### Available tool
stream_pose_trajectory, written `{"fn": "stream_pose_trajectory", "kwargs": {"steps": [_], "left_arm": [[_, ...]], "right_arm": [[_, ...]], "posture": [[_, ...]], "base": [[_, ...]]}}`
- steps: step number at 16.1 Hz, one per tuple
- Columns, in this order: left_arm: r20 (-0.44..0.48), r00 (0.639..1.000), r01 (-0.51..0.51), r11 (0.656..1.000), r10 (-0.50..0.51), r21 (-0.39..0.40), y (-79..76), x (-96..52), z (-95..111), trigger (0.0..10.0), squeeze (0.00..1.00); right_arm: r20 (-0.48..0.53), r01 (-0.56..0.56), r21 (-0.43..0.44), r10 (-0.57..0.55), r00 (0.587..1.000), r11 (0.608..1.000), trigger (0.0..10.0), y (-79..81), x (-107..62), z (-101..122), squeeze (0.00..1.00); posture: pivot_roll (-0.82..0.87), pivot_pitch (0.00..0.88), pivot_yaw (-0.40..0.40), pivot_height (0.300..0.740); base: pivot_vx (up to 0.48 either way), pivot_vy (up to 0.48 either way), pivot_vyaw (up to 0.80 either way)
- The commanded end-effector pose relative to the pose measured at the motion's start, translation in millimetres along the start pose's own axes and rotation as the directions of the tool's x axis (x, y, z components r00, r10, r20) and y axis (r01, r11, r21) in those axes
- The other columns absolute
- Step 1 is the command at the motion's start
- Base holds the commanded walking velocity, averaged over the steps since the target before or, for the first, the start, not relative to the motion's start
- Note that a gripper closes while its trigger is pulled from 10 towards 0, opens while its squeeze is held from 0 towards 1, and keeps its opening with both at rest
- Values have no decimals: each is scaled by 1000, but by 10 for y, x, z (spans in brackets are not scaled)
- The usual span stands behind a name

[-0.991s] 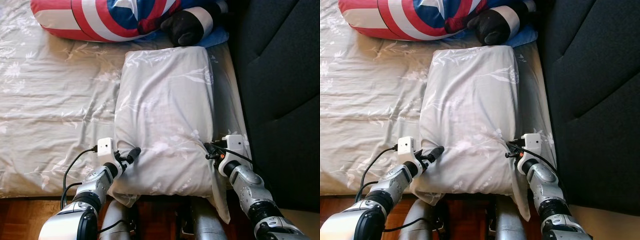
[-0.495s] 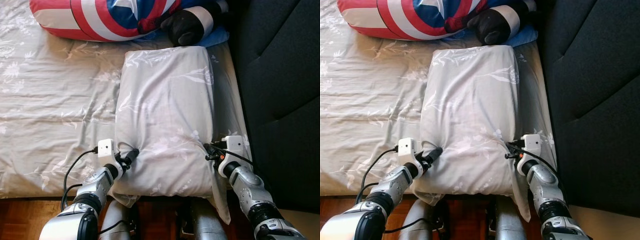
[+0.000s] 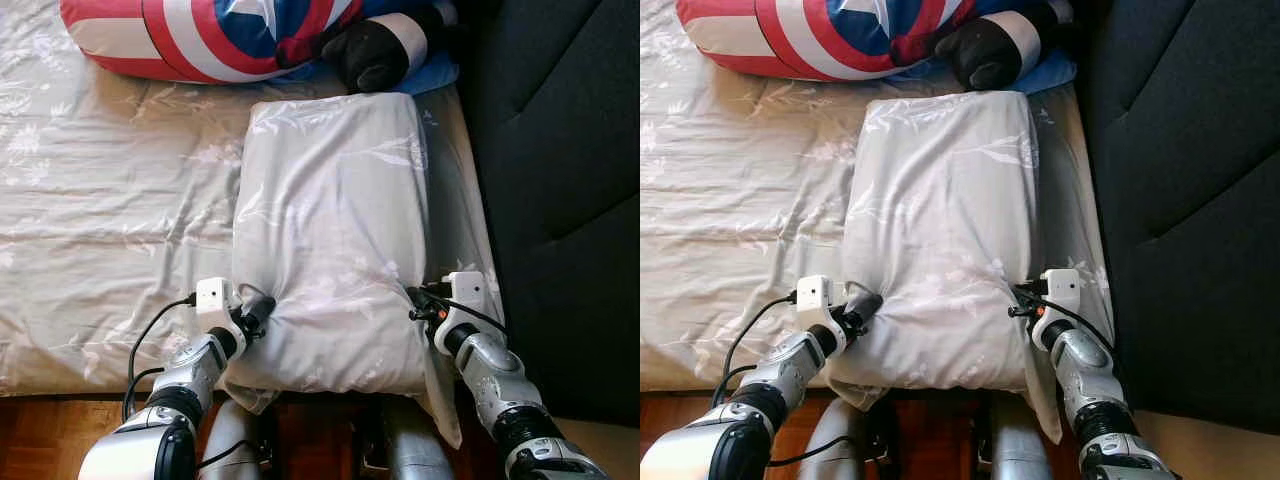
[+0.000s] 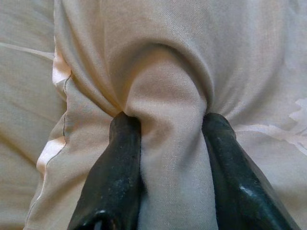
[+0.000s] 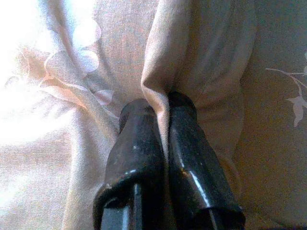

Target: Clean up the room

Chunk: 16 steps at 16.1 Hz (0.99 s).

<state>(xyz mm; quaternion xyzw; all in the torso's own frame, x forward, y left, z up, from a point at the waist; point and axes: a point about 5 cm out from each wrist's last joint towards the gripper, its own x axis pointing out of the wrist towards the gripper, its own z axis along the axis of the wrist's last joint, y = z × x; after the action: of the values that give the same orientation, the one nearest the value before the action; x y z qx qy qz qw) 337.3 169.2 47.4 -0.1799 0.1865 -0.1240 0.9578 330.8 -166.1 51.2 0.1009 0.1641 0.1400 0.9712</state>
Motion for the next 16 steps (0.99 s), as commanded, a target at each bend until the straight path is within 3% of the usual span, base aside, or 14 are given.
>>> {"fn": "stream_pose_trajectory", "kwargs": {"steps": [1, 16], "left_arm": [[-141, 989, 42, 998, -48, -43, -92, -47, -391, 0, 0], [-117, 990, 74, 996, -79, -43, -154, -15, -352, 0, 0]], "right_arm": [[-140, -3, 43, 9, 990, 999, 0, 52, -79, -388, 0], [-129, 36, 43, -30, 991, 998, 0, 106, -32, -402, 0]], "posture": [[-136, 410, -66, 656], [-92, 338, -39, 656]], "base": [[0, 0, 0], [0, 0, 0]]}}
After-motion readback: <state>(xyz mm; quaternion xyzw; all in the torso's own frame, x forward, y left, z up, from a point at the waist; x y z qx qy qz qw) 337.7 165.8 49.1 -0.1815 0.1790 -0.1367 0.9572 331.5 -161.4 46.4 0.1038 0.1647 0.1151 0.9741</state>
